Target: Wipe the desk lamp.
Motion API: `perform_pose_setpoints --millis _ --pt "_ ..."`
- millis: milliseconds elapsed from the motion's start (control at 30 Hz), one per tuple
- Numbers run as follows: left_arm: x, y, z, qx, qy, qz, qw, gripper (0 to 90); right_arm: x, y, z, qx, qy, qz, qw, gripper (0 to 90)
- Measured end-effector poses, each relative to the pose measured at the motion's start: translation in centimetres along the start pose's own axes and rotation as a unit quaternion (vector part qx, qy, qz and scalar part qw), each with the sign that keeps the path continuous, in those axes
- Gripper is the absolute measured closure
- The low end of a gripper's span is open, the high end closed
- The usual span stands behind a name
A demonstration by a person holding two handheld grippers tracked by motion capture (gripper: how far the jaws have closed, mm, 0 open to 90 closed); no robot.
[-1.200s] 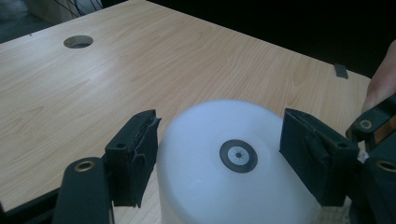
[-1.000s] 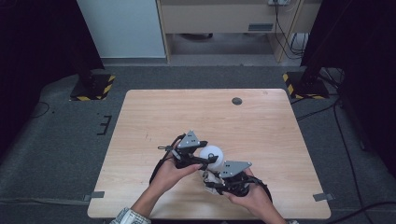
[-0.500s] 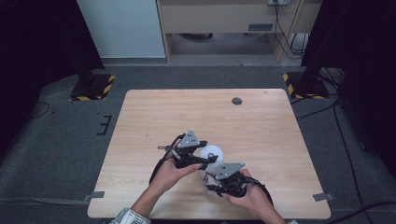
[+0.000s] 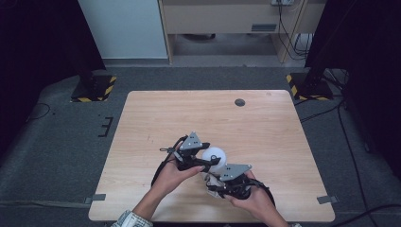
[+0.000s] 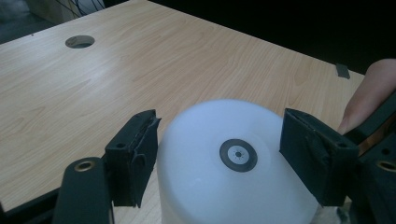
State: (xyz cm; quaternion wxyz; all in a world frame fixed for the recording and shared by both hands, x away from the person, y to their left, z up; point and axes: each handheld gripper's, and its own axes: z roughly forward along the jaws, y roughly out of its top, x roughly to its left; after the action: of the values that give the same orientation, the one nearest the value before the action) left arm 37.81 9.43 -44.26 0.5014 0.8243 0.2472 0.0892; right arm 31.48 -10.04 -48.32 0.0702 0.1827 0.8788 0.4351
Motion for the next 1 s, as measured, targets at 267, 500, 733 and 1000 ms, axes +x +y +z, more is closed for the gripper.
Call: perform_pose_setpoints --millis 267,500,733,1000 --pt "-0.1 0.0 0.0 0.000 0.001 -0.002 1.0000 27.4 -0.2 -0.8 1.2 0.049 -0.001 -0.004 0.9988 69.5" --pt "-0.1 0.0 0.0 0.000 0.001 -0.002 1.0000 27.4 -0.5 -1.2 0.5 0.057 -0.008 -0.003 0.9984 69.4" --pt "-0.1 0.0 0.0 0.001 0.001 -0.001 1.0000 27.4 -1.4 -1.5 -1.2 0.040 -0.017 0.007 0.9990 69.2" --pt "0.0 0.0 0.0 0.001 0.001 -0.002 1.0000 27.4 -1.5 -0.8 -2.6 -0.009 -0.008 0.017 0.9998 69.3"
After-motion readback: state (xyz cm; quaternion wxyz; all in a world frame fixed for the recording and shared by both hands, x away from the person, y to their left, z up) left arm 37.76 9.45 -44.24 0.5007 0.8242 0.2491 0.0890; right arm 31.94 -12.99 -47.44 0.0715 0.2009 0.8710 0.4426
